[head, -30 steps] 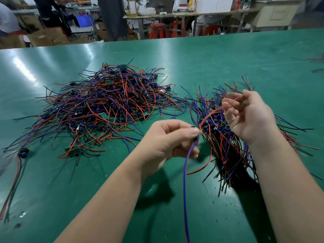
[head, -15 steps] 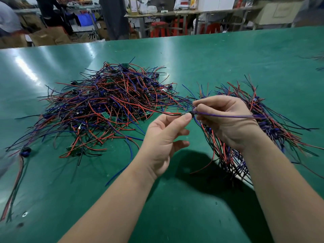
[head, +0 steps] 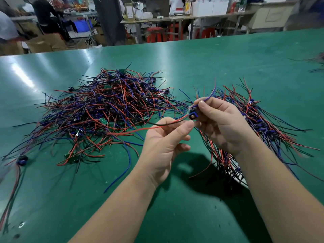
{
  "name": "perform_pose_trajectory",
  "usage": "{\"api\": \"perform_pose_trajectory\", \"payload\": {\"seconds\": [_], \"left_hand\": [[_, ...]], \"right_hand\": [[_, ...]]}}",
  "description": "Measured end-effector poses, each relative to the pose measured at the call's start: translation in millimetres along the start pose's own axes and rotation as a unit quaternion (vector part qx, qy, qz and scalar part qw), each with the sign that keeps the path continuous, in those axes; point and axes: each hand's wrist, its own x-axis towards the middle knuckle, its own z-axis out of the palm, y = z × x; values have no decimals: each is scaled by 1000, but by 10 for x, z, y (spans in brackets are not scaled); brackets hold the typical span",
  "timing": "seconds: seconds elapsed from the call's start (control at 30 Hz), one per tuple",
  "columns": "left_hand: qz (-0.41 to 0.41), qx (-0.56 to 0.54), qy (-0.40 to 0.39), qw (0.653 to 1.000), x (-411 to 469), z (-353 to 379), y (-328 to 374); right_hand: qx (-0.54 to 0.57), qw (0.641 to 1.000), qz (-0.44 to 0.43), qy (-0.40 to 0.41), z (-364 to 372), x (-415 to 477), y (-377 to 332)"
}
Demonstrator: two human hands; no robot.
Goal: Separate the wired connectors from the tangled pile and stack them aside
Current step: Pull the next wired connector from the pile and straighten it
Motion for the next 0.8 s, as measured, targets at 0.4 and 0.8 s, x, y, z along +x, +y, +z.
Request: {"api": "perform_pose_trajectory", "payload": {"seconds": [0.4,0.8], "left_hand": [[-93,104,-16,990,62,-86,-4],[-185,166,-146,958,-44,-53,-103]], "right_hand": [[-226,973,-16,-40,-55,-9,96],[-53,964,-89,244,-270,63,-115]]}}
